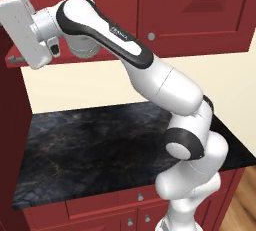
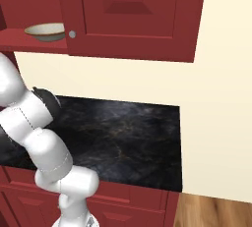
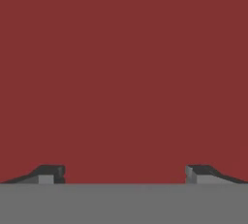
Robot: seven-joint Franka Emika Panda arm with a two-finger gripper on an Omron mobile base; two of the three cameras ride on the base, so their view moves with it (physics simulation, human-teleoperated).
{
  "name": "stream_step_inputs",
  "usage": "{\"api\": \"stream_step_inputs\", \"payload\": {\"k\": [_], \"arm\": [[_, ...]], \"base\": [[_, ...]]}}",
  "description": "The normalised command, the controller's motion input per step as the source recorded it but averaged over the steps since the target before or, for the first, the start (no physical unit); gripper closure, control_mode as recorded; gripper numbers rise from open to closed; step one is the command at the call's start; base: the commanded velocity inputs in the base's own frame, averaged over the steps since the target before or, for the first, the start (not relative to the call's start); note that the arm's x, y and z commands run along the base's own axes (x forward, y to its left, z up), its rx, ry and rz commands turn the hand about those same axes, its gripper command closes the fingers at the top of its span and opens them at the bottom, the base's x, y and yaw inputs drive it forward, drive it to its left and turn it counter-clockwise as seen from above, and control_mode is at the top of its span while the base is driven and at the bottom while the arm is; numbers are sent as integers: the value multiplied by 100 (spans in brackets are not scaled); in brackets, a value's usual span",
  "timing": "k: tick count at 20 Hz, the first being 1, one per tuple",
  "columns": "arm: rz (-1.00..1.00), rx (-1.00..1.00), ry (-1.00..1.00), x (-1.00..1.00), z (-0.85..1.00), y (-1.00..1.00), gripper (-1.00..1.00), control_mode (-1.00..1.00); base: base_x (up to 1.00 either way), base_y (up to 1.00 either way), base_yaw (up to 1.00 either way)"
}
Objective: Move the bowls from the cabinet to the plates on the dining table.
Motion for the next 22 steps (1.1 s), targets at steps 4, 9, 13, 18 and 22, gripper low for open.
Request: {"api": "stream_step_inputs", "payload": {"k": [4,9,13,18,22], "arm": [[-15,0,-14,-74,0,-49,-100,-100],[-17,0,-13,-81,0,-68,-100,-100],[-17,-1,-13,-74,0,-81,-100,-100],[-14,-1,-10,-66,-1,-84,-100,-100],[-11,-3,-6,-52,0,-83,-100,-100]], "base": [[0,0,0],[0,0,0],[0,0,0],[0,0,0],[0,0,0]]}}
